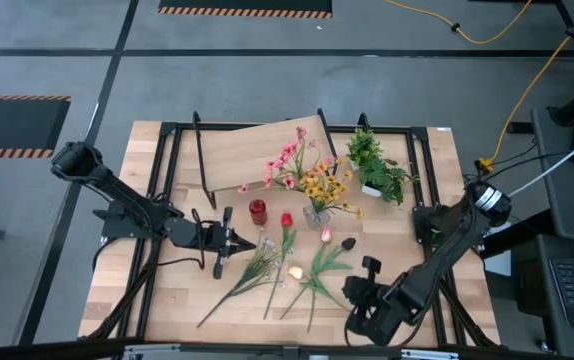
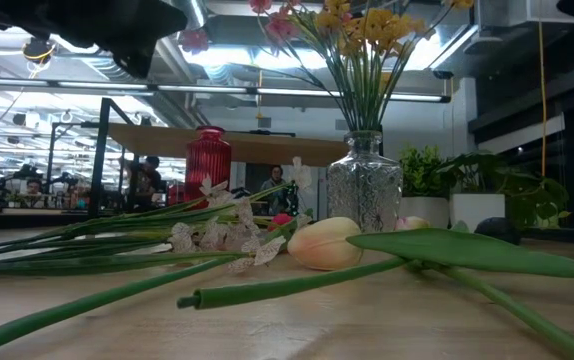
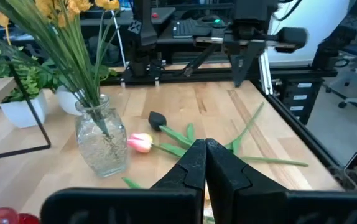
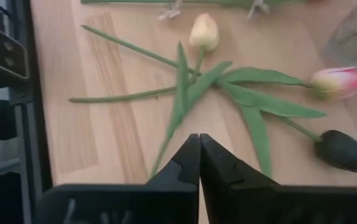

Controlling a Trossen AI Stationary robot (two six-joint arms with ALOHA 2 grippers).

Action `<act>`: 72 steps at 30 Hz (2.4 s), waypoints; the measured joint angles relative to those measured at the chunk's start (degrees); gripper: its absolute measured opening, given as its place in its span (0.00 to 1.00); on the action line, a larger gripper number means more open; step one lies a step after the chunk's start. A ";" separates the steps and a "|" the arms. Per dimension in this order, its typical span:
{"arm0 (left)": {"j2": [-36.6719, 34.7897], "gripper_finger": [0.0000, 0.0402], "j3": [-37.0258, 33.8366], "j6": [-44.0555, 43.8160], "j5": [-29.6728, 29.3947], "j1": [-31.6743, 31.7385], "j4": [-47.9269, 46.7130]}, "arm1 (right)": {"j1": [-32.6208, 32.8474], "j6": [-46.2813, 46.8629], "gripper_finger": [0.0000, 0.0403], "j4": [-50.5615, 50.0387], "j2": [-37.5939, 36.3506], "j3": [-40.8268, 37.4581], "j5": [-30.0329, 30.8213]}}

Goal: Pick and place flowers into a vace then onto a shelf
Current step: Put the light yellow flower into the transparent flower vase

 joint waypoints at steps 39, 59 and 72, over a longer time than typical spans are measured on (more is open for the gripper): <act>0.02 0.02 0.00 0.11 -0.26 0.00 -1.28 | -0.77 -0.44 0.04 2.54 1.42 -0.03 -0.31; 0.02 0.02 0.00 0.09 -0.26 0.00 -1.86 | -3.19 -0.46 0.37 3.56 1.42 -0.07 -0.31; 0.02 0.02 0.00 0.09 -0.26 0.00 -2.80 | -2.86 -0.45 0.52 8.76 4.91 -0.07 -0.50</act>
